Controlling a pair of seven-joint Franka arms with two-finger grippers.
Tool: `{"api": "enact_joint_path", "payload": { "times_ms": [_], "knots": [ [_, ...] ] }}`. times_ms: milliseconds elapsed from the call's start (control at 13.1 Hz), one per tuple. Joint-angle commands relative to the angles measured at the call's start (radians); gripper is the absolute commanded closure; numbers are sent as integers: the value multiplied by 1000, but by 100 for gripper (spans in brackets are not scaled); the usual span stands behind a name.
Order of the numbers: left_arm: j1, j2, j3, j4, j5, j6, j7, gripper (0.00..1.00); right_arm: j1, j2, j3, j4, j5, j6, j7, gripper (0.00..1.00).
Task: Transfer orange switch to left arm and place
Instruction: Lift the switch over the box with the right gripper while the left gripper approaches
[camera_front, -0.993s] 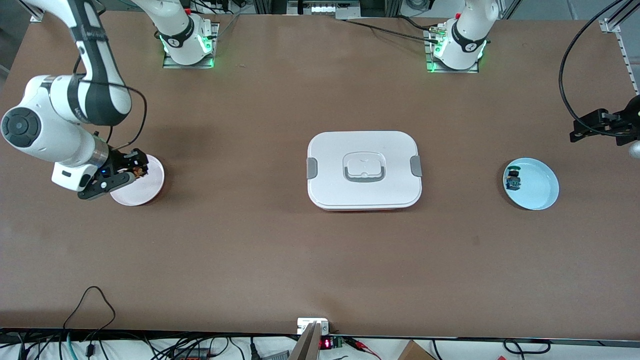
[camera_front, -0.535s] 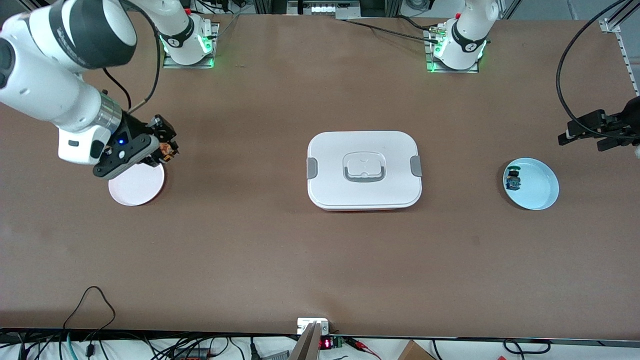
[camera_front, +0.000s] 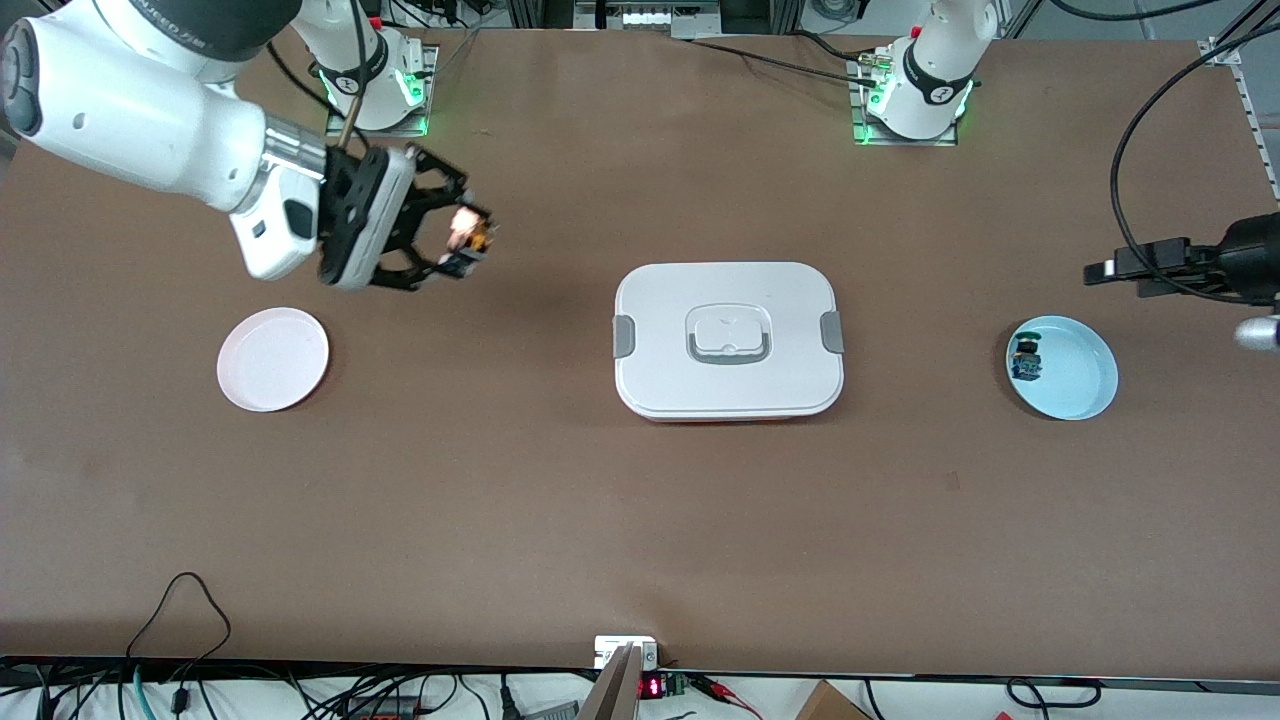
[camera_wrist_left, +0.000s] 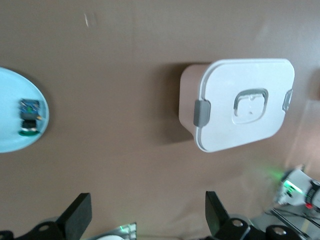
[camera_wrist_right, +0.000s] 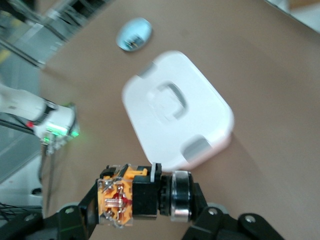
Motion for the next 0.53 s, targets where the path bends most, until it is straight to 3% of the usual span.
{"api": "enact_joint_path", "payload": {
  "times_ms": [0, 305, 458],
  "knots": [
    [26, 40, -4, 22, -116, -87, 0, 0, 74, 30, -5, 15, 225, 43, -234, 91],
    [53, 46, -4, -145, -575, -89, -3, 0, 192, 82, -5, 15, 634, 252, -616, 92],
    [45, 44, -7, -208, -693, -78, -9, 0, 226, 110, -5, 15, 769, 301, -705, 92]
  ]
}}
